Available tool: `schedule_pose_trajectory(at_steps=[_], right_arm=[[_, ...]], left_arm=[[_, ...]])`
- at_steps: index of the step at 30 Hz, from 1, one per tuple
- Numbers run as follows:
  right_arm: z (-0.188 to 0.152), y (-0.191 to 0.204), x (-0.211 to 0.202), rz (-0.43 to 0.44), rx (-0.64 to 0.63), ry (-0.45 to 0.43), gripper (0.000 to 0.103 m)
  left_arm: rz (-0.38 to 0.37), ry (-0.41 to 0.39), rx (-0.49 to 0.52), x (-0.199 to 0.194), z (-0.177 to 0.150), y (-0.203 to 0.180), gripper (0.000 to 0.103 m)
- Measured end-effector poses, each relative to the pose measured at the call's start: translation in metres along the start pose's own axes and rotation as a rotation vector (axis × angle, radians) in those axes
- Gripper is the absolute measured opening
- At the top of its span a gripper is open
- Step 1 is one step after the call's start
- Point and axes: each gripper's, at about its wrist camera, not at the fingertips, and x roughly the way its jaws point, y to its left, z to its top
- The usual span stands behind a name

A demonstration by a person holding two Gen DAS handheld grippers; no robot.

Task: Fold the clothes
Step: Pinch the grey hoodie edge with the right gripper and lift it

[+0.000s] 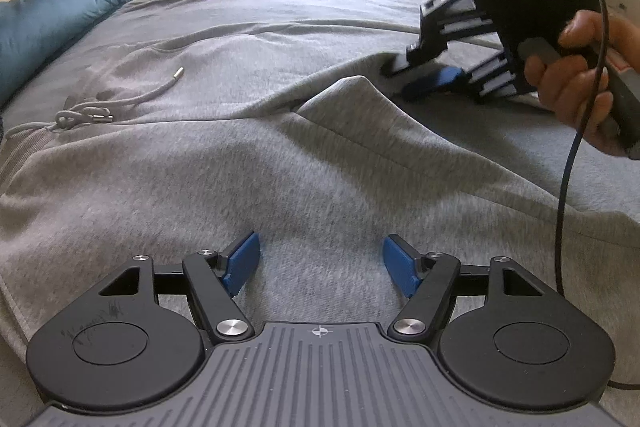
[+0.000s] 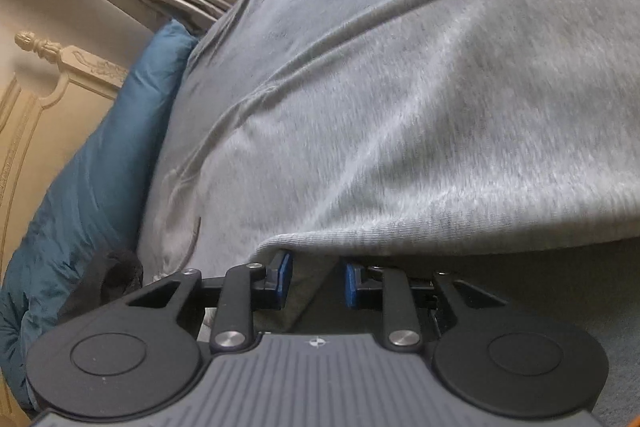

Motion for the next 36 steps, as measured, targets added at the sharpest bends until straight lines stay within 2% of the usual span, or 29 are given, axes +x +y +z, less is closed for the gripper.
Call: schedule_pose_trajectory(at_steps=[4,11,12,15,18,22,28,32,36], right_arm=[[-0.008,-0.005,0.004,0.008,0.051,0.069,0.029],[-0.014,0.012,0.027,0.010,-0.015,0.123,0.029],[-0.014,0.014,0.031,0.013,-0.029,0.115,0.026],[-0.015,0.016,0.030,0.009,-0.059,0.083,0.001],[-0.019,0.024,0.013,0.004,-0.122,0.014,0.000],[-0.019,0.050,0.000,-0.045,-0.300,-0.078,0.000],[-0.031,0.060,0.030,-0.201,-0.474,-0.082,0.000],[-0.027,0.050,0.025,-0.193,-0.434,-0.087,0.000],[-0.012,0.024,0.020,-0.109,-0.246,-0.049,0.000]], left_arm=[[-0.006,-0.004,-0.002,0.001,0.000,0.002,0.071],[0.002,-0.019,0.014,0.001,-0.004,0.000,0.071],[0.003,-0.019,0.018,0.000,-0.004,-0.001,0.072],[0.002,-0.015,0.020,-0.001,-0.005,0.000,0.072],[-0.001,-0.013,0.020,-0.002,-0.006,0.001,0.072],[0.002,-0.011,0.026,-0.003,-0.007,0.000,0.072],[-0.004,-0.005,0.028,-0.004,-0.007,0.002,0.072],[-0.008,-0.001,0.028,-0.005,-0.007,0.004,0.072],[-0.010,0.002,0.025,-0.005,-0.007,0.005,0.072]])
